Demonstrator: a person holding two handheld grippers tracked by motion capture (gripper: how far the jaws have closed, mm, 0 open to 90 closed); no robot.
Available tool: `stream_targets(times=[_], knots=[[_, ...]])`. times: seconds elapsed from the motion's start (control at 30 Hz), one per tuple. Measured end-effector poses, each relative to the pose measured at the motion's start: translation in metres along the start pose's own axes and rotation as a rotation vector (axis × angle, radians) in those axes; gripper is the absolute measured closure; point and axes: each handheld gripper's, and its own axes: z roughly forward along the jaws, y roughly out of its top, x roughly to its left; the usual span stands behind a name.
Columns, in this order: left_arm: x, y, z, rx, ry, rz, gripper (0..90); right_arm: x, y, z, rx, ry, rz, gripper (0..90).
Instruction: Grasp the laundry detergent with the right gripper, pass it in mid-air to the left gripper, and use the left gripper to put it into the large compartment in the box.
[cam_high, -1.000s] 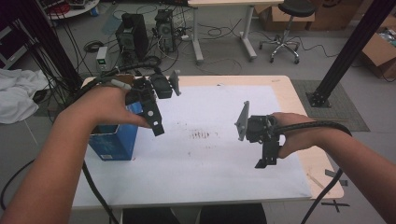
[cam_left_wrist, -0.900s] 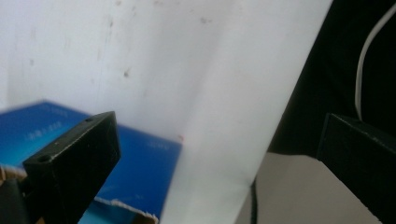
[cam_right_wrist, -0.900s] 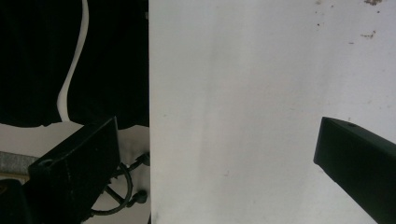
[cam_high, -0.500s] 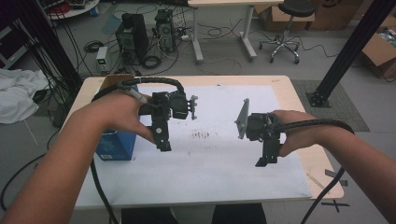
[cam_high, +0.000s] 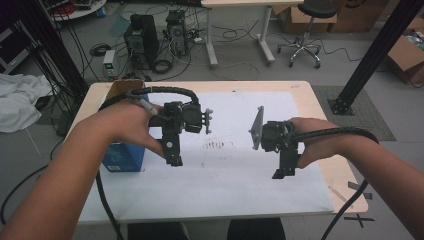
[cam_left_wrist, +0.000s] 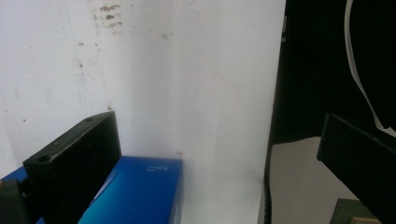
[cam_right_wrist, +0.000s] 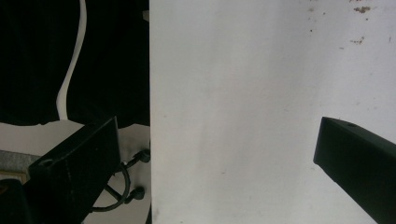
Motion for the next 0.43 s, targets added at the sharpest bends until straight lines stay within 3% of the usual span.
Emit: stream_targets(times=[0.43], knots=[[0.0027, 0.0050, 0.0022, 0.007, -0.001, 0.008, 0.0, -0.0031, -0.0029, 0.0031, -0.008, 0.003, 0.002, 0.4]])
